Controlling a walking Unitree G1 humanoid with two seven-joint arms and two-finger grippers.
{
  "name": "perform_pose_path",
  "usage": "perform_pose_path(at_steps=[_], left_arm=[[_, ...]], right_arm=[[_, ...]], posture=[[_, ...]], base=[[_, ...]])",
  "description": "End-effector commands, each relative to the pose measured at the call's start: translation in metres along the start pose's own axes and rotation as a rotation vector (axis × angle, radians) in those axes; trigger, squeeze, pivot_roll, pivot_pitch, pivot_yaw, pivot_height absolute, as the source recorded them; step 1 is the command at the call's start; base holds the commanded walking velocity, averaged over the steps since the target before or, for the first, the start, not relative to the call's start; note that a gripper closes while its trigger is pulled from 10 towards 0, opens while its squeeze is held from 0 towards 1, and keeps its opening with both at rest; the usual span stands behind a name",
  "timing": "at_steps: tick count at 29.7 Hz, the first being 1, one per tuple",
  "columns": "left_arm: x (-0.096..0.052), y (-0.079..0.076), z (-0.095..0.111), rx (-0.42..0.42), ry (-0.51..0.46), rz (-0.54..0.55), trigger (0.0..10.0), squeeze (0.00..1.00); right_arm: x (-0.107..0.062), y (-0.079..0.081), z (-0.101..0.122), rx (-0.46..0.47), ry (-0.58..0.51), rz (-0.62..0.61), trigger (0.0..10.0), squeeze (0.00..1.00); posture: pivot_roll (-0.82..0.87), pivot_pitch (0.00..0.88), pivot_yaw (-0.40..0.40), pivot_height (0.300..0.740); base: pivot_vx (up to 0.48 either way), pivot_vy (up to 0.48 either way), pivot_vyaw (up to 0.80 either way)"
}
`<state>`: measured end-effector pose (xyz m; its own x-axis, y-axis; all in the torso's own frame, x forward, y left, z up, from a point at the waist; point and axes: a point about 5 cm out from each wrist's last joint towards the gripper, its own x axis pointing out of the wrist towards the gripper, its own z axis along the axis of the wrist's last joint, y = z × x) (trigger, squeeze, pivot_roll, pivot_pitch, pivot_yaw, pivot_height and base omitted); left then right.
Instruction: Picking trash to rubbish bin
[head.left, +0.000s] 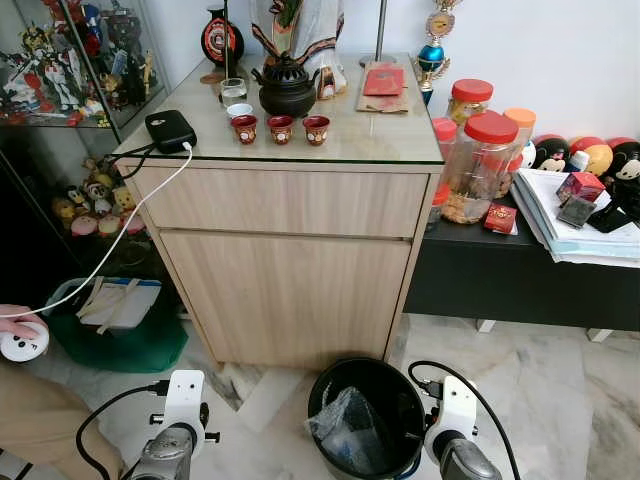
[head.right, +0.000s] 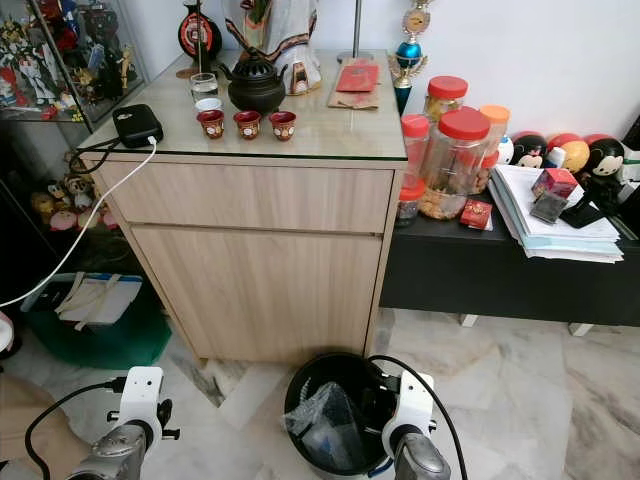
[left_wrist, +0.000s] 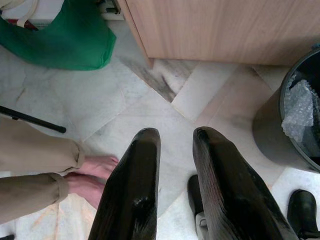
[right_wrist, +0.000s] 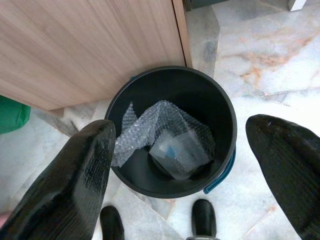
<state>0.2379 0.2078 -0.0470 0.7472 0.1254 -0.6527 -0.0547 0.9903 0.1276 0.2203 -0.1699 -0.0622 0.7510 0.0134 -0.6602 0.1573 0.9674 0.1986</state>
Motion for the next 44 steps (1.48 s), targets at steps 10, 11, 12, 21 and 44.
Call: perform_pose_path(at_steps=[10,11,12,21,44], left_arm=[[-0.001,0.005,-0.004,0.041,0.029,0.030,10.0,0.00],[-0.001,0.005,-0.004,0.041,0.031,0.030,10.0,0.00],[-0.001,0.005,-0.005,0.041,0.031,0.030,10.0,0.00],[-0.001,0.006,-0.005,0.037,0.032,0.034,10.0,0.00],[-0.001,0.006,-0.005,0.031,0.032,0.031,10.0,0.00]], right_arm=[[-0.001,0.013,-0.010,-0.057,0.014,0.031,10.0,0.00],[-0.001,0.013,-0.010,-0.057,0.013,0.031,10.0,0.00],[-0.001,0.013,-0.010,-0.057,0.013,0.031,10.0,0.00],[-0.001,0.015,-0.010,-0.060,0.011,0.035,10.0,0.00],[-0.002,0.015,-0.011,-0.061,0.010,0.035,10.0,0.00]], posture=[[0.01,0.000,0.023,0.740],[0.01,0.000,0.022,0.740],[0.01,0.000,0.022,0.740],[0.01,0.000,0.022,0.740],[0.00,0.000,0.020,0.740]], base=[[0.000,0.000,0.00],[0.000,0.000,0.00],[0.000,0.000,0.00],[0.000,0.000,0.00],[0.000,0.000,0.00]])
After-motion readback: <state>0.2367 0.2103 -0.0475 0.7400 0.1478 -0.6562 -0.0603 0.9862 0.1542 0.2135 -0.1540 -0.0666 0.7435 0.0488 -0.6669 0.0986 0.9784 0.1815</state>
